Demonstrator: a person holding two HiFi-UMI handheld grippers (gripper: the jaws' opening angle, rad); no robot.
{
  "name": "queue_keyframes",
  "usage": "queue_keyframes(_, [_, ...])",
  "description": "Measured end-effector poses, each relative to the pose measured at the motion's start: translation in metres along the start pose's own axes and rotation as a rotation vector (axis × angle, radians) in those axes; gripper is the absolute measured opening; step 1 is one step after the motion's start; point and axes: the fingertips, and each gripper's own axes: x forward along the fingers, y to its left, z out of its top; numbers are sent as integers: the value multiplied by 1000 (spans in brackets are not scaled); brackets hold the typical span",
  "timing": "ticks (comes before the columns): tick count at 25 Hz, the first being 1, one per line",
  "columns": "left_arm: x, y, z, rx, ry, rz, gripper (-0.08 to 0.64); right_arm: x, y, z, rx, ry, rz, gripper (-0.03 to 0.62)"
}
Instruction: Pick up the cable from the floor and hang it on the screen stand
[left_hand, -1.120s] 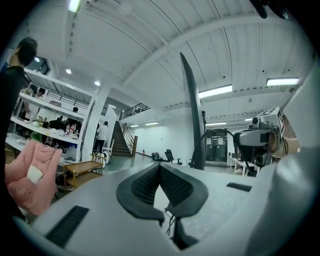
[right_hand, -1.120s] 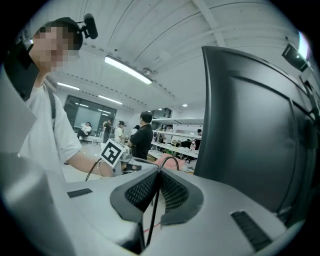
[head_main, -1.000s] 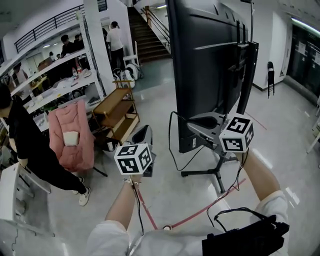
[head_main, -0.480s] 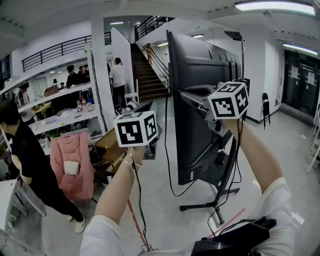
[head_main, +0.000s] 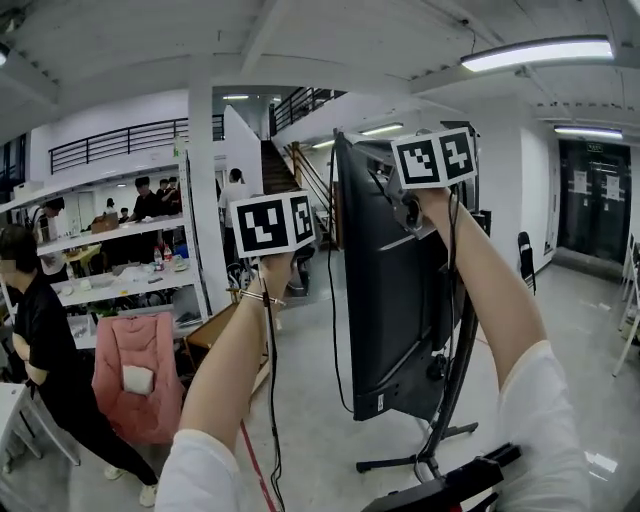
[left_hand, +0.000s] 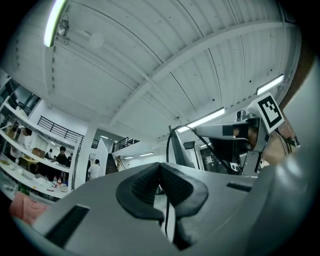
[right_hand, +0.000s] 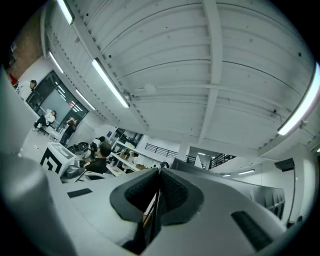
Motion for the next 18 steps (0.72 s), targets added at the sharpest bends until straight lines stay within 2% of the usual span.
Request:
queue_keyframes(4, [17, -1, 29, -24, -15, -17, 3, 16, -21, 29, 2, -24, -43, 28])
queue_keyframes(7, [28, -4, 37, -12, -18, -18, 3, 21, -41, 33, 27, -31, -94, 28])
queue_keyframes(11, [39, -12, 31, -5, -12, -40, 3, 13, -69, 14, 85, -48, -155, 28])
queue_keyframes(18, [39, -36, 0, -39, 7, -104, 3, -14, -90, -30, 163, -103, -196, 29])
